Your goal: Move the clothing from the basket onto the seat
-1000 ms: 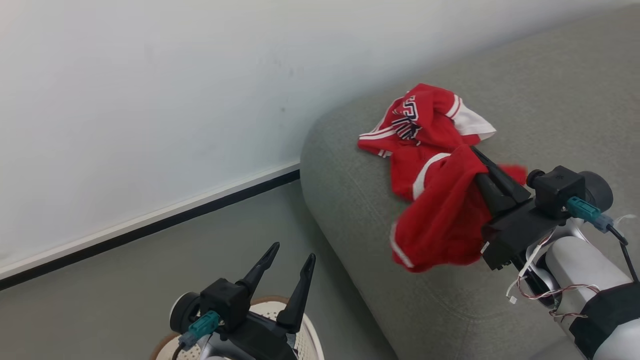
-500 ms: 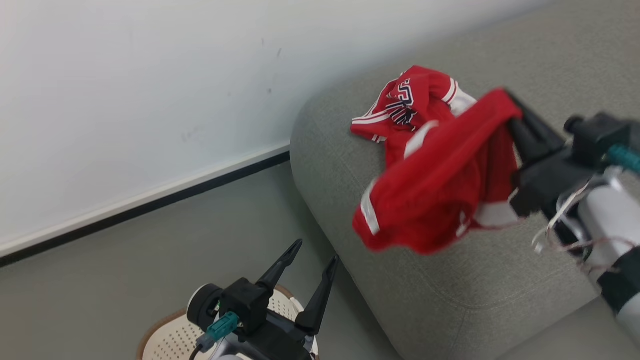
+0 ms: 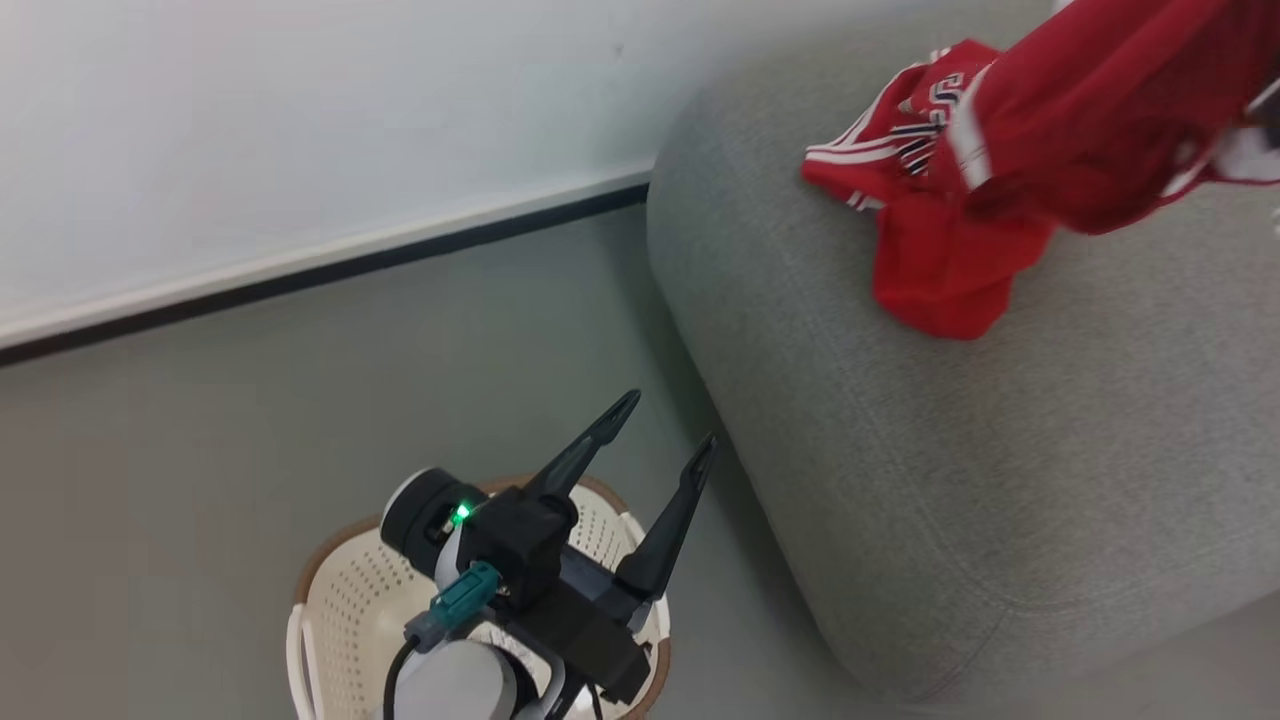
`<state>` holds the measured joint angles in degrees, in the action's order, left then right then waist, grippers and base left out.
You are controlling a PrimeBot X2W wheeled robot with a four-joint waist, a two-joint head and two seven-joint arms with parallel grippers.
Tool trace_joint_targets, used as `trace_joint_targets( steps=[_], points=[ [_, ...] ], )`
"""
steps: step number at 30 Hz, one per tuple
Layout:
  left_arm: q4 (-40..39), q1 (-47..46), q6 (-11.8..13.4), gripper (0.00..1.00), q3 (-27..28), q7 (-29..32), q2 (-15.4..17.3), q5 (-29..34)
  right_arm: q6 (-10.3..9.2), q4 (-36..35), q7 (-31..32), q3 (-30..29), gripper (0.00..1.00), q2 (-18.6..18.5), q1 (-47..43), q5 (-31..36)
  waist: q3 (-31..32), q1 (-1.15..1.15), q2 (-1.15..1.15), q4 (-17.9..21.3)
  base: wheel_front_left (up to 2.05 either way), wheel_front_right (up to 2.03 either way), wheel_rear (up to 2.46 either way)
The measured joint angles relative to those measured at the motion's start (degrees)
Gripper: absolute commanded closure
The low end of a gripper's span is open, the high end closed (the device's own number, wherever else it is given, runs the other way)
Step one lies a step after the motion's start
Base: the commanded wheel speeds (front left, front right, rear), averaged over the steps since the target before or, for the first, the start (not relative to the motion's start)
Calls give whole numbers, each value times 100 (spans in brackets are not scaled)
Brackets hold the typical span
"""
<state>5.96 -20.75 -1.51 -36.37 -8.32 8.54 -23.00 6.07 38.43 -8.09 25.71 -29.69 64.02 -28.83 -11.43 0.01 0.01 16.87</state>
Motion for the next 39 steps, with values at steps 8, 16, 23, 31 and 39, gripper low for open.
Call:
trace_joint_targets(
  steps=[8,16,23,31,39],
  points=[
    [-458,-289,-2,0,-26,178,122,213,-1,459,53,-333,100,-458,815,-1,-630,1,0,-352,0,0,0],
    [-836,-304,14,0,120,392,511,328,-159,694,30,-411,100,-309,998,-64,-1322,1,0,-481,0,0,0],
    [-1069,-560,51,0,178,559,626,488,-211,1228,-29,-326,100,136,702,-143,-1824,0,0,-456,0,0,0],
    [-1084,-642,52,0,274,679,803,528,-227,1867,-214,-235,100,587,355,-203,-2311,0,1,-339,0,0,0],
    [-1043,-694,52,0,315,677,854,545,-137,1952,-468,-102,0,728,494,-175,-2366,-1,0,-90,0,0,0]
  ],
)
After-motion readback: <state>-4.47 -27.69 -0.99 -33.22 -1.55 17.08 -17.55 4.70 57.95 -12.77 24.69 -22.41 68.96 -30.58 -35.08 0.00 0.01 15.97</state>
